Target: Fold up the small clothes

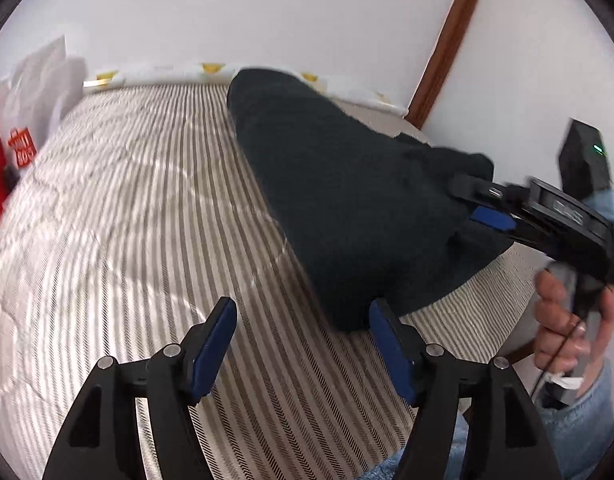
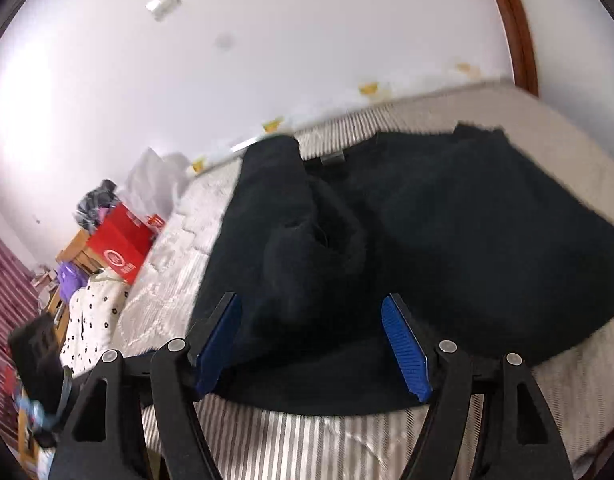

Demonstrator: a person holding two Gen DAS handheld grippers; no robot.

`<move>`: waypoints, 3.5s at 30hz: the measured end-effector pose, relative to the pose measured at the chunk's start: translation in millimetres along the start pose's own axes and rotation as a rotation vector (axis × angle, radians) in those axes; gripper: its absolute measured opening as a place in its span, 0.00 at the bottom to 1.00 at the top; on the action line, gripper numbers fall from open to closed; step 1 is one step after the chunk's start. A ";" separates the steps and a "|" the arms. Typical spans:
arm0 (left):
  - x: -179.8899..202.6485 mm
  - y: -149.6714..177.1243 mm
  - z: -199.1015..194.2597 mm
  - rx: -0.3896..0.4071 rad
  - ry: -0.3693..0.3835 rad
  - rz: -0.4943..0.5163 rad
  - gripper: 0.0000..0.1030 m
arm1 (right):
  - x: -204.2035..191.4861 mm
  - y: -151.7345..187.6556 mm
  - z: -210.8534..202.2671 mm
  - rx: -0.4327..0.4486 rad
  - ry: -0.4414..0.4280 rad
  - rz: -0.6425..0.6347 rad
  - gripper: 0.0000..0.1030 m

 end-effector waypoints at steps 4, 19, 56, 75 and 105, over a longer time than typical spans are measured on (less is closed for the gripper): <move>3.8 -3.5 14.8 -0.021 0.055 -0.005 0.65 | 0.3 -14.4 29.5 -0.009 0.018 0.020 0.70; 50.2 -38.8 59.9 -0.071 0.076 0.063 0.65 | 15.7 -49.6 -31.8 0.309 0.221 -0.080 0.13; 109.7 -101.5 77.7 0.053 0.061 0.036 0.17 | 175.4 -16.0 -40.1 0.172 0.254 0.220 0.18; -38.9 -128.2 53.7 0.045 -0.035 -0.212 0.16 | 51.3 -86.4 46.9 0.084 0.153 -0.040 0.18; 4.9 -114.2 10.9 0.091 -0.095 -0.073 0.25 | 71.2 -60.5 25.1 0.065 0.273 -0.058 0.32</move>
Point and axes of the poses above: each gripper's, at about its wrist camera, not at the fingertips, and z roughly the way its jaws point, x to its right, y to its underside, the point moved 2 cm from there along z, roughly the way its jaws point, and after that the axes turned 13 degrees about -x, right-handed, at the moved point
